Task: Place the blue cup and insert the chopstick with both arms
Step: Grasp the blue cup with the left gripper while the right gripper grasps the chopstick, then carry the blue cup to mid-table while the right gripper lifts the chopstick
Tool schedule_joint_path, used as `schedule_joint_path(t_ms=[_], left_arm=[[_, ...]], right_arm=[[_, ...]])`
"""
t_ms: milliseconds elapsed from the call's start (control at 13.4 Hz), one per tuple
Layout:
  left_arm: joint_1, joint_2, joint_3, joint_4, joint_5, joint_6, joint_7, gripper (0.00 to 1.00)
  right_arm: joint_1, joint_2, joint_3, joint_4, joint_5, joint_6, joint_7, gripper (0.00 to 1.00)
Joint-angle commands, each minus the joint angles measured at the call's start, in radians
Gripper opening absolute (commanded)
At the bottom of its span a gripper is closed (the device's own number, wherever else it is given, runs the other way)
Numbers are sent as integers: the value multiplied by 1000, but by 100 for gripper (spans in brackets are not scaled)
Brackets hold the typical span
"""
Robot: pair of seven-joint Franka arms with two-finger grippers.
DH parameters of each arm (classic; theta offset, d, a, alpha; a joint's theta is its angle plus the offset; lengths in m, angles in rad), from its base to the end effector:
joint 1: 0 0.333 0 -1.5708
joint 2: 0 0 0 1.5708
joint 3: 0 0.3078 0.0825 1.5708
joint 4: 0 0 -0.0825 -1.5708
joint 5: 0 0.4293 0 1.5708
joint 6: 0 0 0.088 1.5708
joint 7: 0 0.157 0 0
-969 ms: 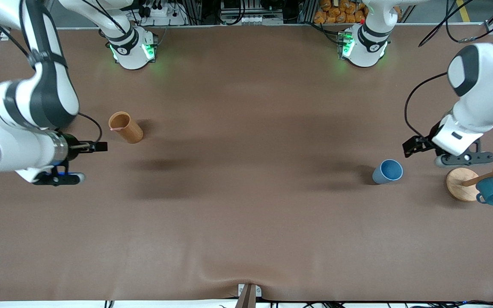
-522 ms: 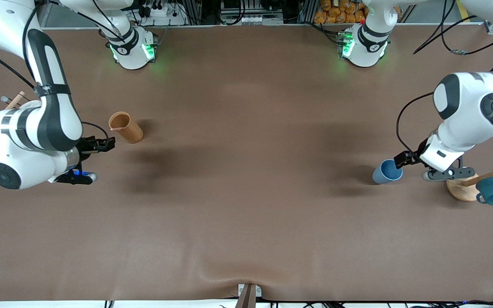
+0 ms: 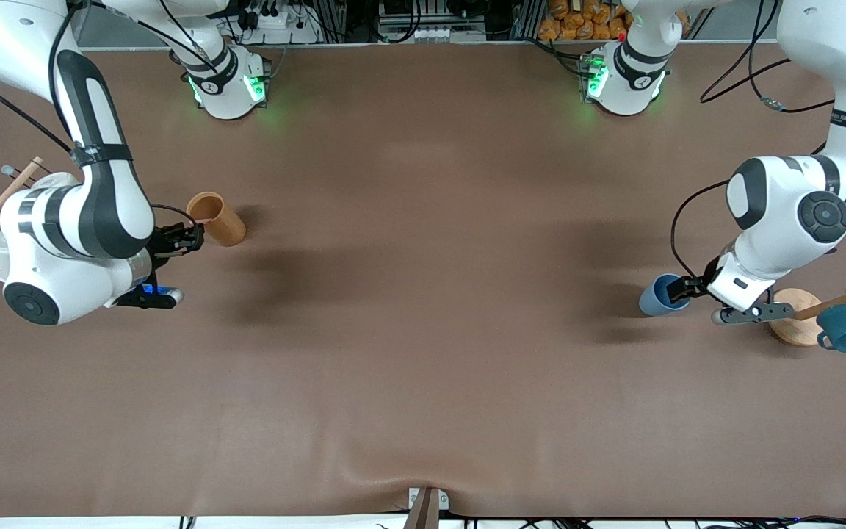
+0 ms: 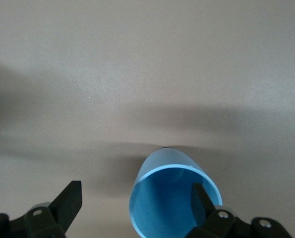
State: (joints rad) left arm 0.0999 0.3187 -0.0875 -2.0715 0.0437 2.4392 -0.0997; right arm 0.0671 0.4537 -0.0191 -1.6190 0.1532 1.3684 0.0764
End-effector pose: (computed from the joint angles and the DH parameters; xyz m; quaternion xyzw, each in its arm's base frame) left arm 0.6239 0.0081 0.1903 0.9988 0.0422 0.0253 0.0002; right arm 0.5895 0.0551 0.2643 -0.9359 0.0252 0.3477 0.0499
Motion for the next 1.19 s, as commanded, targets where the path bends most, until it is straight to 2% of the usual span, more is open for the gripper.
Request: schedule_joint_path(t_ms=[0, 75, 149, 298, 373, 447, 522, 820, 894, 1118], left_arm=[[9, 5, -3, -15, -7, 21, 21, 86], [12, 13, -3, -15, -7, 21, 20, 81], [12, 16, -3, -15, -7, 20, 21, 70], [11, 26, -3, -15, -7, 20, 20, 46], [12, 28, -3, -15, -8, 20, 20, 31], [11, 28, -3, -15, -8, 20, 20, 12], [11, 26, -3, -13, -7, 20, 20, 0], [9, 14, -12, -12, -7, 14, 21, 0], [4, 7, -14, -12, -8, 9, 20, 0], [6, -35, -83, -7, -21, -40, 5, 0]], right_arm=[[2, -23, 2, -24, 19, -8, 19, 20], [2, -23, 2, -25, 19, -9, 19, 15], [3, -23, 2, -25, 19, -9, 20, 10], [2, -23, 1, -25, 19, -11, 19, 0], [0, -21, 1, -25, 19, -12, 19, 0], [2, -23, 1, -25, 19, -14, 19, 0], [2, -23, 1, -22, 19, -23, 19, 0], [-1, -33, -1, 45, 5, -103, 20, 0], [-1, -35, -2, 85, 2, -144, 20, 0], [8, -33, 1, 253, -13, -262, 68, 0]])
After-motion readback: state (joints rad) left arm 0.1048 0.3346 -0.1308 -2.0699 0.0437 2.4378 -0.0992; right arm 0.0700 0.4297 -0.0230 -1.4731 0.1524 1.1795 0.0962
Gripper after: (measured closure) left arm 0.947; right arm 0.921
